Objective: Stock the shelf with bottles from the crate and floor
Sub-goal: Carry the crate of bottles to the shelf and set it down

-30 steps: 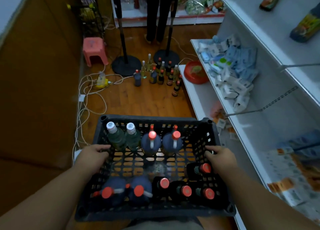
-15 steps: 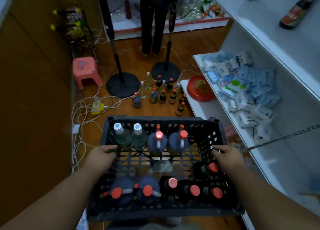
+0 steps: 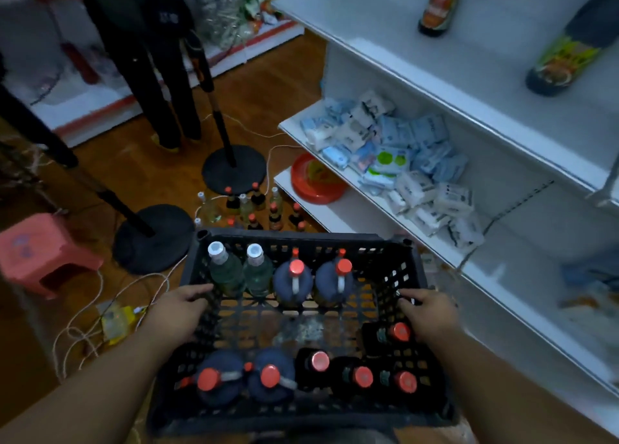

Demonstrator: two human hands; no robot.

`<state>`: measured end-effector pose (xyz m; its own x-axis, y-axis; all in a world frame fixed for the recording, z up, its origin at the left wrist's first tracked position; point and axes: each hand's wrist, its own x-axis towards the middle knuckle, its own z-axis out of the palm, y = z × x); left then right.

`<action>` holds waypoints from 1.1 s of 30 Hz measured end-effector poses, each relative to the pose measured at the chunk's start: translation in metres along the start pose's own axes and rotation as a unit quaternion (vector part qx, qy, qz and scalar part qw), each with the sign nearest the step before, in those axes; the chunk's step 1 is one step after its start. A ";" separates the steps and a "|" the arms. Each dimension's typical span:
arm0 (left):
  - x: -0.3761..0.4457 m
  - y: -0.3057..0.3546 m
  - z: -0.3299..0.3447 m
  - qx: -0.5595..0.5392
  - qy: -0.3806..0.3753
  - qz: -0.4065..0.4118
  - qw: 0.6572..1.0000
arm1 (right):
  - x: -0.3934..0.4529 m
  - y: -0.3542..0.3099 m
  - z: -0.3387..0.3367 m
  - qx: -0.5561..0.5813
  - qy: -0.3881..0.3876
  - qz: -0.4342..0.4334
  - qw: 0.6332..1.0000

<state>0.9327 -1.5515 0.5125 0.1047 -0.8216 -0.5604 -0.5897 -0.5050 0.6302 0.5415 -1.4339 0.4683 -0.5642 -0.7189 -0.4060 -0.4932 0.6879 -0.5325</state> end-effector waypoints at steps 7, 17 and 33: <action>0.076 0.074 0.018 0.063 -0.053 0.044 0.996 | 0.036 0.000 0.001 0.066 0.017 0.090 0.994; 0.218 0.133 0.085 0.167 -0.234 0.113 0.951 | 0.031 0.006 0.017 0.106 0.105 0.241 0.959; 0.319 0.033 0.271 0.208 -0.266 0.051 0.940 | 0.083 0.160 0.182 0.211 0.137 0.379 0.890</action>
<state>0.7299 -1.7587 0.2086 -0.3187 -0.5559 -0.7677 -0.8484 -0.1939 0.4926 0.5364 -1.4020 0.2145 -0.7984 0.0283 -0.6014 0.3585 0.8249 -0.4370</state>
